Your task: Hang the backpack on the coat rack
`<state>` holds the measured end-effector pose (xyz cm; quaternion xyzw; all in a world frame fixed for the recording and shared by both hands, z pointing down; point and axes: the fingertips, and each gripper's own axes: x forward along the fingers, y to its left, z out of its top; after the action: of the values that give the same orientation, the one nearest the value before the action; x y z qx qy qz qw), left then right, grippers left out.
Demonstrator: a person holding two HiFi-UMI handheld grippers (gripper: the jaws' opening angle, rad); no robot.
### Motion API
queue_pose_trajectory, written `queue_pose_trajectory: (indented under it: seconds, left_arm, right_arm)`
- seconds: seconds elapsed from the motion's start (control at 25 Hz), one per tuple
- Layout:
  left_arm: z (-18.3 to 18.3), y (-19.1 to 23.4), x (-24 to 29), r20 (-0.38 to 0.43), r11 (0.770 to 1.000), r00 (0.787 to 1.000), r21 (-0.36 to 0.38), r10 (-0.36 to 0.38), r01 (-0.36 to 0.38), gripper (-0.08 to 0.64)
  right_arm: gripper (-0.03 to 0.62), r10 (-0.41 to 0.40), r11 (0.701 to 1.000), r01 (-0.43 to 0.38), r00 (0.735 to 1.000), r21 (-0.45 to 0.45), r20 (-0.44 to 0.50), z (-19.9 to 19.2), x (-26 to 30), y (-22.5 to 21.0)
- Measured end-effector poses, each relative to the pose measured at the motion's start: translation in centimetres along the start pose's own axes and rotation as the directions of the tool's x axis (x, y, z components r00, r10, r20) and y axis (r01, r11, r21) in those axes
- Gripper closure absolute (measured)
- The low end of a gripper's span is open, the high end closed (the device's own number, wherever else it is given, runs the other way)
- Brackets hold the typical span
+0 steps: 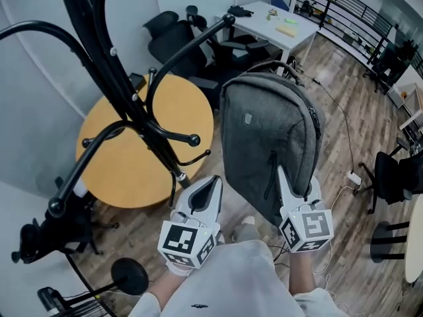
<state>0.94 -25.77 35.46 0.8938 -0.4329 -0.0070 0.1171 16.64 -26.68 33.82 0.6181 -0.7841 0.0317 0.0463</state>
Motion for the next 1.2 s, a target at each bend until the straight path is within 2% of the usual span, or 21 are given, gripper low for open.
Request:
queue_pose_trajectory:
  seconds: [0.32, 0.6, 1.2]
  left_arm:
    - [0.5, 0.5, -0.3, -0.009, 0.998, 0.999, 0.039, 0.046, -0.045, 0.543]
    - [1.2, 1.2, -0.6, -0.008, 0.997, 0.997, 0.033, 0.073, -0.072, 0.543]
    - [1.6, 1.5, -1.8, 0.003, 0.996, 0.997, 0.033, 0.079, -0.079, 0.543]
  right_arm:
    - [0.492, 0.021, 0.999, -0.02, 0.999, -0.029, 0.042, 1.6, 1.3, 0.1]
    - [0.492, 0.039, 0.997, -0.032, 0.995, -0.07, 0.089, 3.9, 2.6, 1.0]
    - [0.492, 0.089, 0.987, -0.066, 0.983, -0.144, 0.159, 7.7, 3.3, 2.8]
